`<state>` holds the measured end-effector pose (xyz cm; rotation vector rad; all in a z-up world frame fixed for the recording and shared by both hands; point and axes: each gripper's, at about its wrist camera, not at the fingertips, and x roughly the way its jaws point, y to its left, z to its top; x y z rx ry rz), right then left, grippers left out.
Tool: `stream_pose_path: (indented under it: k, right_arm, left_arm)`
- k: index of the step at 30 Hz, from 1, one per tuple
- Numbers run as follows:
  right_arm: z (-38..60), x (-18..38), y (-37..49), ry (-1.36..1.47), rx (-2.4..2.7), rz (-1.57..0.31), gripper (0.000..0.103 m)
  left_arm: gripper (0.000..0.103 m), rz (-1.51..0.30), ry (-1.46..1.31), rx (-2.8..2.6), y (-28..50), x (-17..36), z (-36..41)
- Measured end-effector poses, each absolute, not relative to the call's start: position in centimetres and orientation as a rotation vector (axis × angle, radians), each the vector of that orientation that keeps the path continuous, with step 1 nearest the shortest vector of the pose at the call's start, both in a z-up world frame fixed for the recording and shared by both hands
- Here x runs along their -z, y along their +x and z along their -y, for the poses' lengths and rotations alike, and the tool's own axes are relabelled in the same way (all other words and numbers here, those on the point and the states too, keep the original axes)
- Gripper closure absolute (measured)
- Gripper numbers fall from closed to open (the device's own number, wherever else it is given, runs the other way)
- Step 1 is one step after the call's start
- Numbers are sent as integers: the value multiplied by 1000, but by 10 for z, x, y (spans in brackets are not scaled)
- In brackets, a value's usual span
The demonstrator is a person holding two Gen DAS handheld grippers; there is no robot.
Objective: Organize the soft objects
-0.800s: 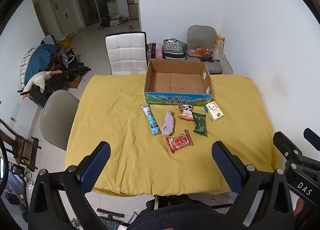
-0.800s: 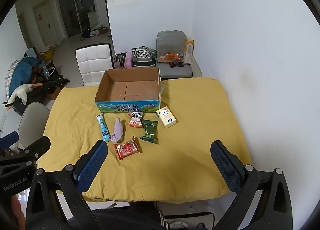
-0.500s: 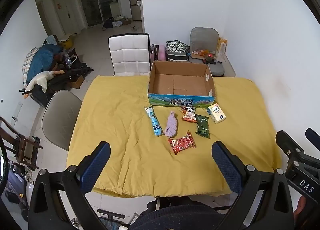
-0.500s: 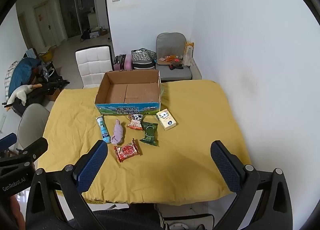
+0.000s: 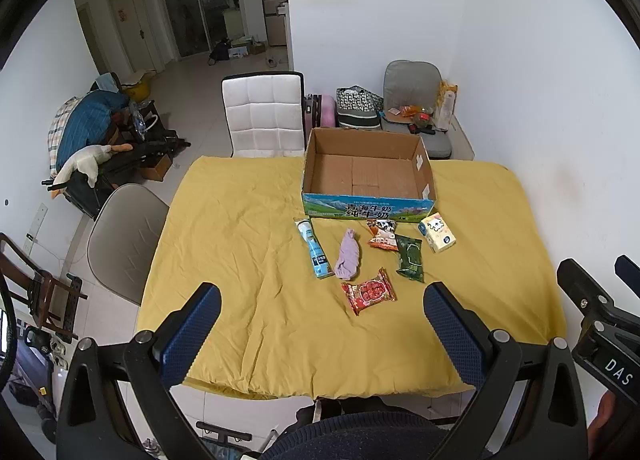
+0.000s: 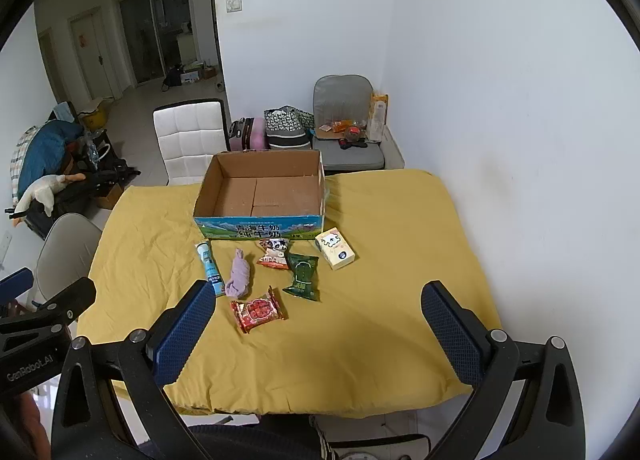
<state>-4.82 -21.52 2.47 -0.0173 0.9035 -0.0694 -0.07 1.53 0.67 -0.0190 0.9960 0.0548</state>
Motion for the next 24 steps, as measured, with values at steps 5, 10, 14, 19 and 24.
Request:
stream_pose_path:
  k: [5, 10, 14, 19, 24]
  right_arm:
    - [213, -23, -47, -13, 65, -900, 0]
    - [211, -22, -46, -11, 62, -902, 0]
    - [211, -20, -44, -12, 59, -901, 0]
    - [211, -21, -44, -11, 61, -900, 0]
    - [210, -20, -46, -11, 61, -896, 0]
  left_arm:
    - [0, -988, -21, -62, 1, -10, -19]
    - [0, -983, -22, -66, 0, -7, -20]
    - [0, -981, -25, -65, -2, -6, -19]
    - [0, -979, -21, -64, -1, -6, -18]
    - [0, -973, -17, -64, -3, -7, -17]
